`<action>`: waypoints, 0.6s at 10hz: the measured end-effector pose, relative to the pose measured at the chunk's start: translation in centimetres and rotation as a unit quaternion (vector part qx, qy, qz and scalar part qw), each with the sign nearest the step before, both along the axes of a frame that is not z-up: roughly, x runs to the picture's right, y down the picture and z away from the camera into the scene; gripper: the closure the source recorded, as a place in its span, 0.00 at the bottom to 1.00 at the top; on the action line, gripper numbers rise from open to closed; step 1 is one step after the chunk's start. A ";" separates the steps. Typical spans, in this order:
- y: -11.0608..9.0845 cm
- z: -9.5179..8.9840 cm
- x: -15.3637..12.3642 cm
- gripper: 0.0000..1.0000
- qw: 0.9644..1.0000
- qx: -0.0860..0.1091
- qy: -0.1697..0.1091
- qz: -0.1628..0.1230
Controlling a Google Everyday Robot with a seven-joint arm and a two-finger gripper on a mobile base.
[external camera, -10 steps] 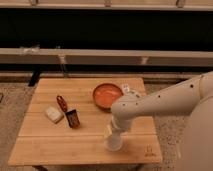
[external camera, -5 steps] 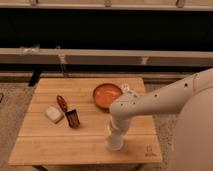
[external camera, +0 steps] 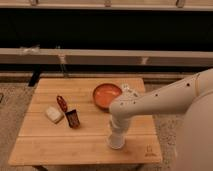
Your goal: Place the ceramic cup over the eraser
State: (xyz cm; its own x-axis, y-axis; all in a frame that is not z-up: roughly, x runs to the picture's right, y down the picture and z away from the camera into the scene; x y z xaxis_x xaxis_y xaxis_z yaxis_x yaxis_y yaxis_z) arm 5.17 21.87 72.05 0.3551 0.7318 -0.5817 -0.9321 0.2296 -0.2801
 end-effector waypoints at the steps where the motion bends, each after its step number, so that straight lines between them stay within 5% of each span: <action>1: -1.2 -1.1 -0.7 1.00 1.000 0.004 -0.005 -0.009; 6: -11.2 -9.4 -5.1 1.00 0.995 0.057 -0.032 -0.071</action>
State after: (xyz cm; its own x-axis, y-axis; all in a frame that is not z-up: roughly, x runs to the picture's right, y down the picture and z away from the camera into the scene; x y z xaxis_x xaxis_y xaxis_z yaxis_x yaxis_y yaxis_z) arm 0.08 10.70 62.69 0.4928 0.7323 -0.4701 -0.8694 0.3912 -0.3020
